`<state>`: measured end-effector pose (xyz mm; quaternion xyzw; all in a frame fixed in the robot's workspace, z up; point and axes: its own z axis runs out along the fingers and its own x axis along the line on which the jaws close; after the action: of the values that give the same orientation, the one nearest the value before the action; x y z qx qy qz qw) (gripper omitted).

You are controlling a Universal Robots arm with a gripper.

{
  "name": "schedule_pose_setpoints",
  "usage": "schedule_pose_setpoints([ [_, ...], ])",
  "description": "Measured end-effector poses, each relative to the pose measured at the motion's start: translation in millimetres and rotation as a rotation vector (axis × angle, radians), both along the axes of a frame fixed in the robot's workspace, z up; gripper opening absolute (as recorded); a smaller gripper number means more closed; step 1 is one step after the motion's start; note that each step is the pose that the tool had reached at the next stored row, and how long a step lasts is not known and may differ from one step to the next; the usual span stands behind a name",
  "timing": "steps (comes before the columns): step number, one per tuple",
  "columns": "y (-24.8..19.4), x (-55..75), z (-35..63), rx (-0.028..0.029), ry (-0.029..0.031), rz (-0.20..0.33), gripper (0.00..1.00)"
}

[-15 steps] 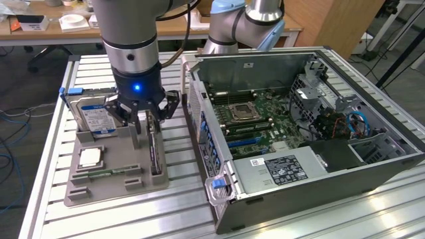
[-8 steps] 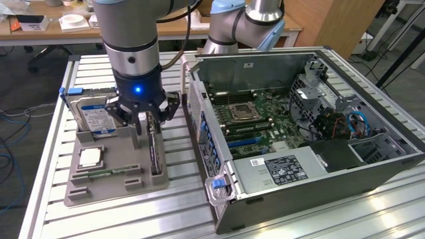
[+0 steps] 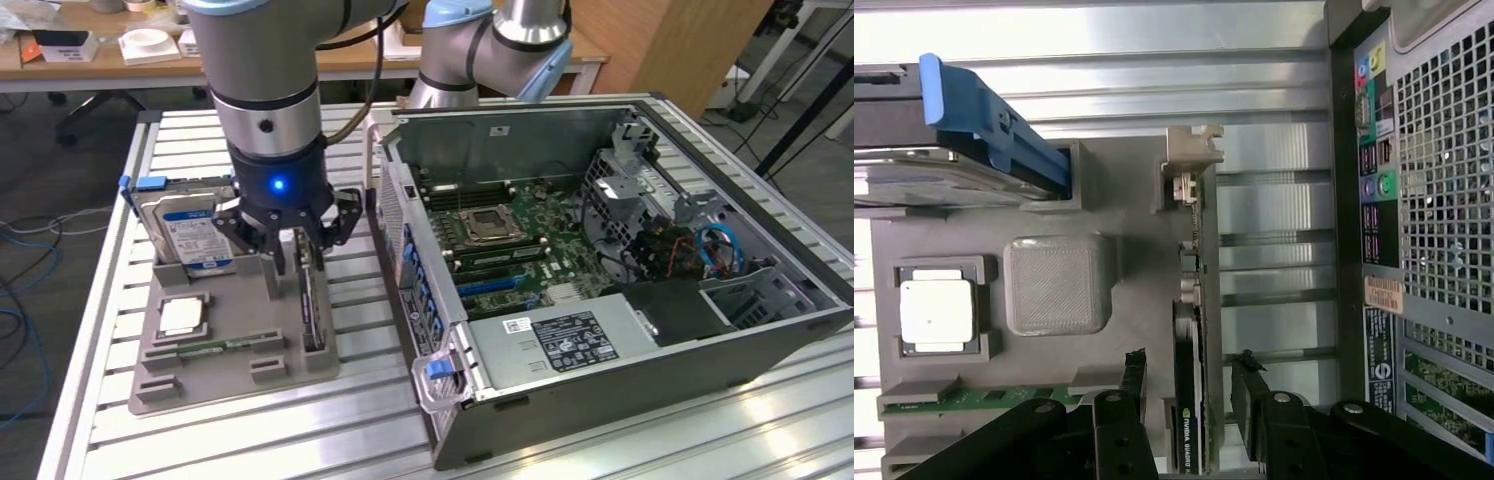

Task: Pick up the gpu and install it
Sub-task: 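Pick up the gpu and move the gpu toward the slot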

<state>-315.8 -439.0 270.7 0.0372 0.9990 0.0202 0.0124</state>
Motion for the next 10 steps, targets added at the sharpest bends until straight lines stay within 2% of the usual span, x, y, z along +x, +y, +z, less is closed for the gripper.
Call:
schedule_pose_setpoints([
  [10, -4.4, 0.3, -3.8, 0.0001, -0.0001, 0.0, 0.47],
])
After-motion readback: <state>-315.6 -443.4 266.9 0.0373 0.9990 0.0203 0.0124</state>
